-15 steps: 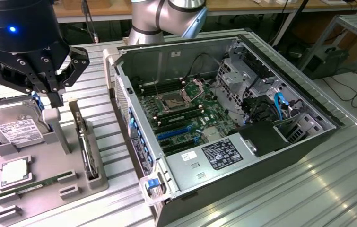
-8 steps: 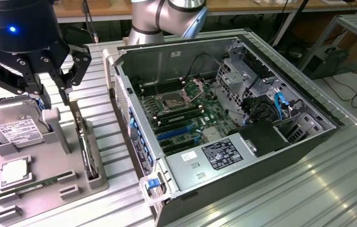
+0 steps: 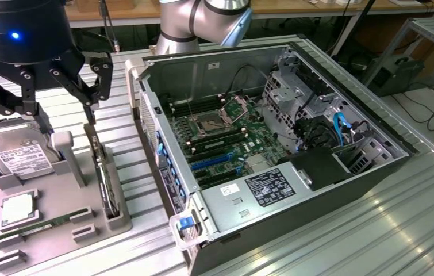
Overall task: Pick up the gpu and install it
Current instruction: 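Pick up the gpu and move the gpu toward the slot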
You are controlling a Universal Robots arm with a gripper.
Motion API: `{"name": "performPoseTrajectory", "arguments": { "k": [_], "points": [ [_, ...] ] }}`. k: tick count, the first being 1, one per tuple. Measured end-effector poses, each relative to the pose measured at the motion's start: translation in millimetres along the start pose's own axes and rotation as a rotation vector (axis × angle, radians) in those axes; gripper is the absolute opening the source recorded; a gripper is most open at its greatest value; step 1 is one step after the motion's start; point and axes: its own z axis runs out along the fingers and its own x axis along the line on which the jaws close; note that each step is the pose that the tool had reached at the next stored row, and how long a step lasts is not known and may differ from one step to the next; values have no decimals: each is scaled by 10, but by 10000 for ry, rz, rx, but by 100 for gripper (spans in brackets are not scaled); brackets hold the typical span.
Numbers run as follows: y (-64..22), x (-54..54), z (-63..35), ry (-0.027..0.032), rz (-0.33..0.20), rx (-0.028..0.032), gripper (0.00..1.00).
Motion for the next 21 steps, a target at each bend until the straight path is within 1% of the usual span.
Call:
{"name": "performPoseTrajectory", "arguments": {
  "k": [2, 4, 5, 8, 10, 12, 15, 18, 21],
  "points": [
    [1, -2, 2, 9, -41, 1, 60],
    [0, -8, 14, 32, -241, 39, 60],
    [0, -9, 22, 37, -331, 48, 60],
    [1, -8, 61, 56, -709, 73, 60],
    [0, -7, 88, 63, -865, 79, 60],
    [1, -20, 117, 73, -949, 99, 60],
    [10, -90, 157, 90, -960, 106, 60],
    [8, -97, 216, 87, -872, 107, 60],
    [4, -96, 272, 76, -629, 112, 60]
  ]
}}
